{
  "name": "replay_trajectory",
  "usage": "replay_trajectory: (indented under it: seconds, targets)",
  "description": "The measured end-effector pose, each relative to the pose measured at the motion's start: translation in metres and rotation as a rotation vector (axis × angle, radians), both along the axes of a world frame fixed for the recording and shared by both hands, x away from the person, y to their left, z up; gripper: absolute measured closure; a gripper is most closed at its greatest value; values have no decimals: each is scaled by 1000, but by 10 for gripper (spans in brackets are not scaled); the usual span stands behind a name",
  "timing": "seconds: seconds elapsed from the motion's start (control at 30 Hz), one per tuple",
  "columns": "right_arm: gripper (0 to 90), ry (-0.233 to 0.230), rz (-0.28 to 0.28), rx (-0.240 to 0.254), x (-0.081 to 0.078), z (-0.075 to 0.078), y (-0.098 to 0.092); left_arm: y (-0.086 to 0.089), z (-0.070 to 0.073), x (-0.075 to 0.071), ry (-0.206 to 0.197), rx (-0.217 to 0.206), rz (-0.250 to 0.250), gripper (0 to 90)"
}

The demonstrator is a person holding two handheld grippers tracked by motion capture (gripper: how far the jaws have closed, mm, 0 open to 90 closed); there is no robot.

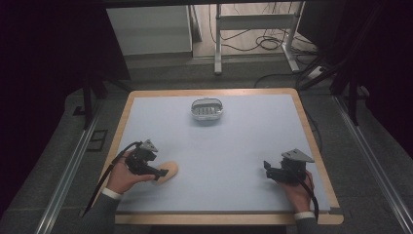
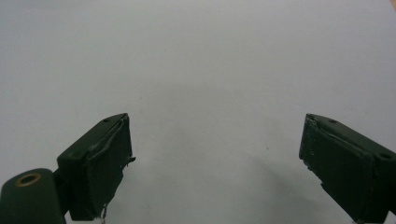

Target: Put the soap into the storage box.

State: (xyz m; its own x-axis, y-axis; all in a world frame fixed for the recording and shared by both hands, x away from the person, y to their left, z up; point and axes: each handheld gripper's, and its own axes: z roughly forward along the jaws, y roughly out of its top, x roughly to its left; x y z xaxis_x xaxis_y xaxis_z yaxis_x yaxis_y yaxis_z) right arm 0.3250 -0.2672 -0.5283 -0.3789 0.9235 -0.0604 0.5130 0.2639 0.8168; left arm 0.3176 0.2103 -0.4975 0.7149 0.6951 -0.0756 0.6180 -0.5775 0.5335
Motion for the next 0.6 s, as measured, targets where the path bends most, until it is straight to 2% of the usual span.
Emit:
replay_trajectory:
  seconds: [0.33,0.43,0.6]
  targets:
    - [94,-1,-1,-3,0,0,0,-14,-15,2,47,62,-28,222]
    - [94,0,0,-2,0,0,0,-17,-19,2,56,79,-29,254]
    - [94,1,-4,1,0,0,0,-18,-22,3,70,85,-25,317]
